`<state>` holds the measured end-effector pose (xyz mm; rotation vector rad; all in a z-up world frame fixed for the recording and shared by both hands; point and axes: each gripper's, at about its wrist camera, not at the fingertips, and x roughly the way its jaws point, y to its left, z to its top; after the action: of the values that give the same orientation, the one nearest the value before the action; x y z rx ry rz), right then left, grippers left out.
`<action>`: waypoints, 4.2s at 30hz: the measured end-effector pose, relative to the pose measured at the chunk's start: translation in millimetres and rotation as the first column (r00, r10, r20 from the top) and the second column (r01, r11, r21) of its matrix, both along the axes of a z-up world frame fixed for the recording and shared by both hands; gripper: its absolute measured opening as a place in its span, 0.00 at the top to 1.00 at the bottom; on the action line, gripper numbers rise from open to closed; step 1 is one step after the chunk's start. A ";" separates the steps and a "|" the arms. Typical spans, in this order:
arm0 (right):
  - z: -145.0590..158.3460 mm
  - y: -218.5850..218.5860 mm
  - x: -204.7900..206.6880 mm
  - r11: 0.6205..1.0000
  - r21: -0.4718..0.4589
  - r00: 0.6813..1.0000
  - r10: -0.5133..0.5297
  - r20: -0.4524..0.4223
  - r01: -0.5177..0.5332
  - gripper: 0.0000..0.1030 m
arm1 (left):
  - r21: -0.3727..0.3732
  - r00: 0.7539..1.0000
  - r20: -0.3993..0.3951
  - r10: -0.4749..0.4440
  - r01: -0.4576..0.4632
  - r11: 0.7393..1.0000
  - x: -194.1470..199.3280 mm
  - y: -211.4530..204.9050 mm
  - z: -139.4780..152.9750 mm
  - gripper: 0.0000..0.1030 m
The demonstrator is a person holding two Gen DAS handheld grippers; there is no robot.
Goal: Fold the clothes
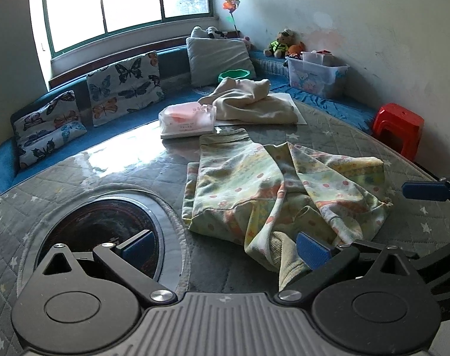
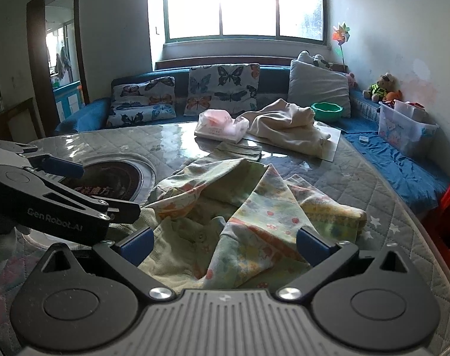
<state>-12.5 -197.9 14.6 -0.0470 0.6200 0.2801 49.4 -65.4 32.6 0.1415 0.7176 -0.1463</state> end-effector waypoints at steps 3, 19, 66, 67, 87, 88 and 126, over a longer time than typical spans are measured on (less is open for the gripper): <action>-2.4 -2.2 3.6 1.000 0.002 1.000 -0.005 -0.010 0.005 0.00 | 0.005 1.000 -0.006 -0.010 0.010 1.000 5.3 -3.3 -0.7 0.00; -13.2 -21.9 14.2 0.998 0.009 0.997 -0.057 -0.042 0.058 0.07 | 0.012 0.994 -0.071 -0.088 0.089 0.996 33.6 -19.0 -13.4 0.25; -44.2 21.6 -11.2 0.972 -0.129 0.978 0.183 -0.097 -0.195 0.16 | -0.132 0.987 -0.153 -0.053 0.032 0.991 23.1 23.0 -20.4 0.97; -42.0 21.0 -8.3 0.975 -0.124 0.980 0.176 -0.087 -0.186 0.15 | -0.132 0.987 -0.153 -0.050 0.030 0.991 23.2 23.2 -20.5 0.96; -34.7 -5.9 53.1 0.998 -0.047 0.998 0.032 -0.056 -0.035 0.12 | -0.090 0.984 -0.167 -0.063 0.048 0.995 40.1 13.6 -19.5 0.90; -36.6 -6.3 54.4 0.998 -0.048 0.998 0.031 -0.061 -0.034 0.12 | -0.086 0.984 -0.166 -0.066 0.053 0.995 41.7 12.5 -19.3 0.89; -47.7 -19.3 68.9 0.998 -0.016 0.993 0.054 -0.107 -0.056 0.08 | 0.024 0.963 -0.255 -0.089 0.099 0.995 136.8 -53.5 -44.5 0.75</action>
<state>56.4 -217.2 -33.1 -0.0673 0.7284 0.3318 186.2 -118.9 -11.9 0.1946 0.9696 -0.2453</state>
